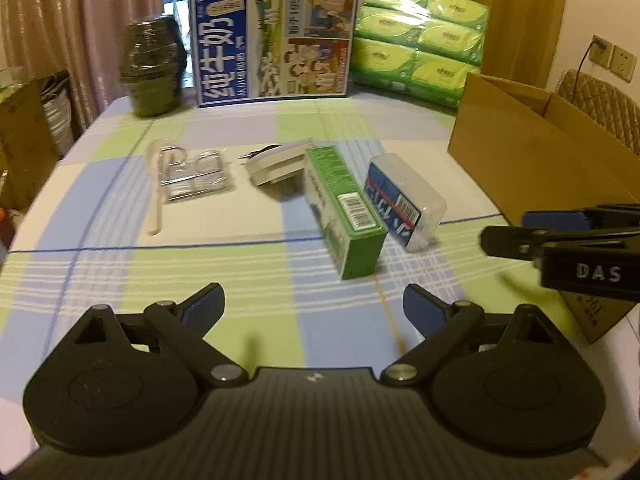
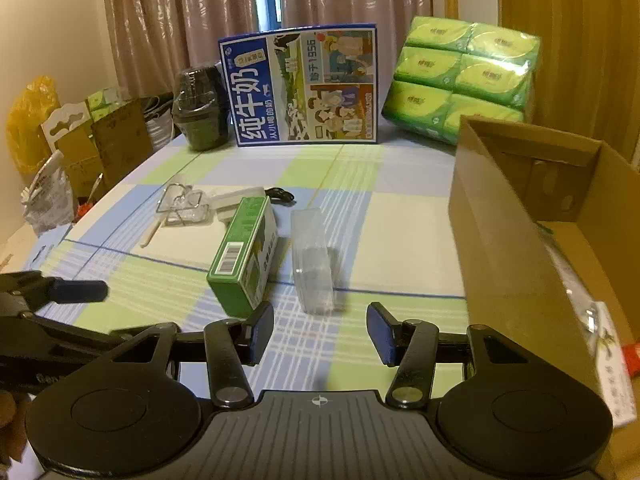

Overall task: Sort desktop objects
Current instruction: 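Move both tools back over the table toward the green box and clear case, then grasp the green box with the left tool while the right tool grasps the clear plastic case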

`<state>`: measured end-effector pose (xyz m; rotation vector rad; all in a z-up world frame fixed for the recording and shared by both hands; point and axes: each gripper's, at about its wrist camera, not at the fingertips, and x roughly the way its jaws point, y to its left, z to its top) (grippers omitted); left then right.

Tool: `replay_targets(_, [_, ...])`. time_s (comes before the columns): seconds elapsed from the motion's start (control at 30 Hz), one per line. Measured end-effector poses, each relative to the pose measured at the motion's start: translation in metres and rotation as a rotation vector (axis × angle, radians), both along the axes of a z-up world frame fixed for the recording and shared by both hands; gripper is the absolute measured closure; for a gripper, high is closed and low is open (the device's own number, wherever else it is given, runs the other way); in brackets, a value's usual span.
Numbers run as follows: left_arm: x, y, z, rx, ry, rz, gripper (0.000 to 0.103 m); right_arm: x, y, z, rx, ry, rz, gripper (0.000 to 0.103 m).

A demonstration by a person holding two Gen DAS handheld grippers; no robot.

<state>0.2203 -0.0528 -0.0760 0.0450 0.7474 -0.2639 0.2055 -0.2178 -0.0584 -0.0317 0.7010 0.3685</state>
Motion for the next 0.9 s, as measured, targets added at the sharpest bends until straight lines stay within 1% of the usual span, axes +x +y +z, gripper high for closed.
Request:
replay_targets(0.13, [0.014, -0.006, -0.010, -0.021, 0.010, -0.022, 0.016, 0.014, 0.005, -0.008, -0.009, -0.004, 0.026, 0.053])
replay_targets(0.2, [0.020, -0.010, -0.013, -0.017, 0.005, -0.030, 0.021, 0.022, 0.006, -0.011, -0.007, -0.001, 0.027, 0.055])
replay_targets(0.37, [0.032, -0.019, -0.022, 0.011, 0.004, -0.054, 0.022, 0.038, 0.007, -0.016, 0.000, 0.002, 0.025, 0.058])
replay_targets(0.57, [0.043, -0.027, -0.029, 0.010, -0.001, -0.086, 0.032, 0.049, 0.008, -0.019, 0.024, 0.005, 0.036, 0.059])
replay_targets(0.67, [0.046, -0.030, -0.030, 0.007, -0.022, -0.101, 0.032, 0.054, 0.008, -0.021, 0.034, 0.011, 0.037, 0.059])
replay_targets(0.73, [0.049, -0.032, -0.033, 0.003, -0.024, -0.103, 0.038, 0.057, 0.008, -0.022, 0.034, 0.016, 0.036, 0.059])
replay_targets(0.8, [0.052, -0.032, -0.035, 0.005, -0.026, -0.101, 0.049, 0.059, 0.009, -0.024, 0.037, 0.018, 0.039, 0.059])
replay_targets(0.83, [0.053, -0.032, -0.035, 0.009, -0.028, -0.099, 0.050, 0.061, 0.010, -0.024, 0.036, 0.018, 0.041, 0.059])
replay_targets(0.9, [0.054, -0.031, -0.036, 0.017, -0.033, -0.094, 0.058, 0.063, 0.011, -0.026, 0.038, 0.021, 0.047, 0.060])
